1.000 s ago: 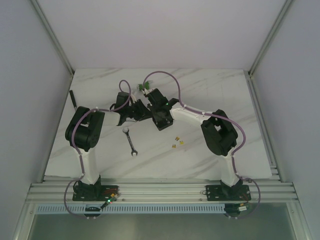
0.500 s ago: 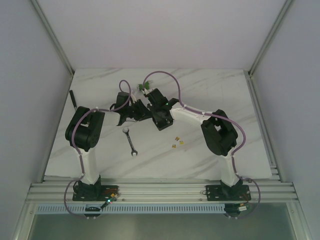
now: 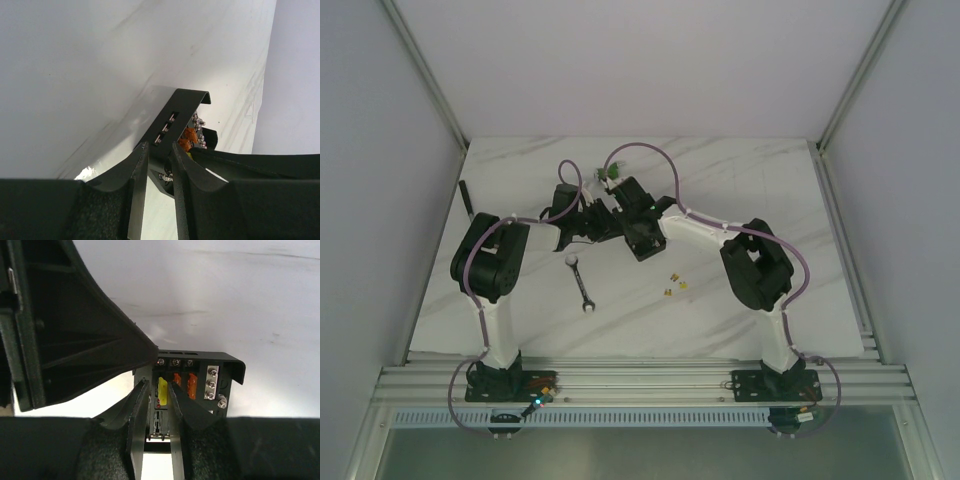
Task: Snap on the fuse box
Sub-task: Install the fuse at the fuse box base.
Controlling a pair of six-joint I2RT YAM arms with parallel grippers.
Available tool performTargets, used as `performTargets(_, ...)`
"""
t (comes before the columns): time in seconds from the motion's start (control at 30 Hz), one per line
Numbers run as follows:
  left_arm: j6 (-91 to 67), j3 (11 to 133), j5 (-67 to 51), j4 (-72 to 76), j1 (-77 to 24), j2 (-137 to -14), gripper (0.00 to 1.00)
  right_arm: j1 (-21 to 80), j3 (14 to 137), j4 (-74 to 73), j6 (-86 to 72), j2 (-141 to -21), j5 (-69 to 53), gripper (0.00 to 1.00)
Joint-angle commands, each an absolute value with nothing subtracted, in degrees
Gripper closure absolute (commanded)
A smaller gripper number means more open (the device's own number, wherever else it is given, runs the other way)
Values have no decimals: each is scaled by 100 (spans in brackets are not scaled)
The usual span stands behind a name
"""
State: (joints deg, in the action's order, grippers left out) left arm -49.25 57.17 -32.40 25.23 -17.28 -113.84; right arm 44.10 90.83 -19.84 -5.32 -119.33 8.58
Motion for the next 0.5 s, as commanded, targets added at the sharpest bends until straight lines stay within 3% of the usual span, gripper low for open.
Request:
performTargets(0.0,-4889,5866,-3349,2399,-1762,-11522,66,4481,9289,-2017,-476,-12032,656,72)
performTargets(0.23,-4895,5863,-3355,2399,-1770,-11514,66,4496,9277,-2027,-483,-11994,869,75)
performTargets(0.47,-4887,5860,-3357,2399,-1767,-11514,65,4491,9240,-2059,-501,-12019,1170,84)
